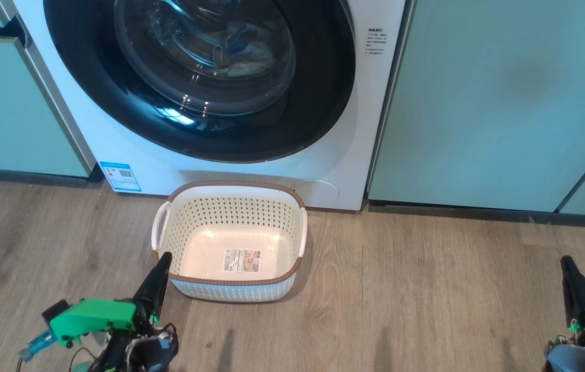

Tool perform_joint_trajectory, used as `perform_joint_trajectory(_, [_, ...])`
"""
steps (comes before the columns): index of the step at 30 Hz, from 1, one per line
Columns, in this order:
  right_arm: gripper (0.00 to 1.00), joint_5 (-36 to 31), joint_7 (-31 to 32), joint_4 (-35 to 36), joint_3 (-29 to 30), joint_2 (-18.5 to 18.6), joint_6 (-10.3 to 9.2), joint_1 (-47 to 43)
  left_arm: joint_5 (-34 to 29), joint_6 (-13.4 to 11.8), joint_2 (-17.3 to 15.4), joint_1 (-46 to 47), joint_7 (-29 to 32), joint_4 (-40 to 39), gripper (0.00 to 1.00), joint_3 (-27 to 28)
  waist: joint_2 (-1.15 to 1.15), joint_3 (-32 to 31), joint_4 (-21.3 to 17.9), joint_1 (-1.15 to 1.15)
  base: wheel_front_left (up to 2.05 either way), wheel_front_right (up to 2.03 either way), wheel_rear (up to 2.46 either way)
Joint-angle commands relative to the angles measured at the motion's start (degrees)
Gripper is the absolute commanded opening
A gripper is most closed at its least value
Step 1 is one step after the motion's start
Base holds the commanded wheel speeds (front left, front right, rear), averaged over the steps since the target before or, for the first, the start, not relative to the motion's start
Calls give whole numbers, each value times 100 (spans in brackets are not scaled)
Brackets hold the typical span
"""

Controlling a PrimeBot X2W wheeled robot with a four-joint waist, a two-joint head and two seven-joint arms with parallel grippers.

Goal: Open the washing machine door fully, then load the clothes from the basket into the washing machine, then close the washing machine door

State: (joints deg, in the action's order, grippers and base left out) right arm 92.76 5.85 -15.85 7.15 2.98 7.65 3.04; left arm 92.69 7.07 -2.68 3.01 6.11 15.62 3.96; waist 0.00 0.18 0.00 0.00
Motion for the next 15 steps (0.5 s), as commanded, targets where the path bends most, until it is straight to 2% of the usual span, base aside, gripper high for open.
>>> perform_joint_trajectory(1, [0, -38, 42, 184, -90, 13, -16, 312, -41, 42, -34, 317, 27, -157, 0, 243, 0, 0, 0, 0, 0, 0, 0])
perform_joint_trajectory(15, [0, -43, 47, 184, -84, 8, -16, 312, -45, 42, -31, 317, 30, -157, 0, 246, 0, 0, 0, 0, 0, 0, 0])
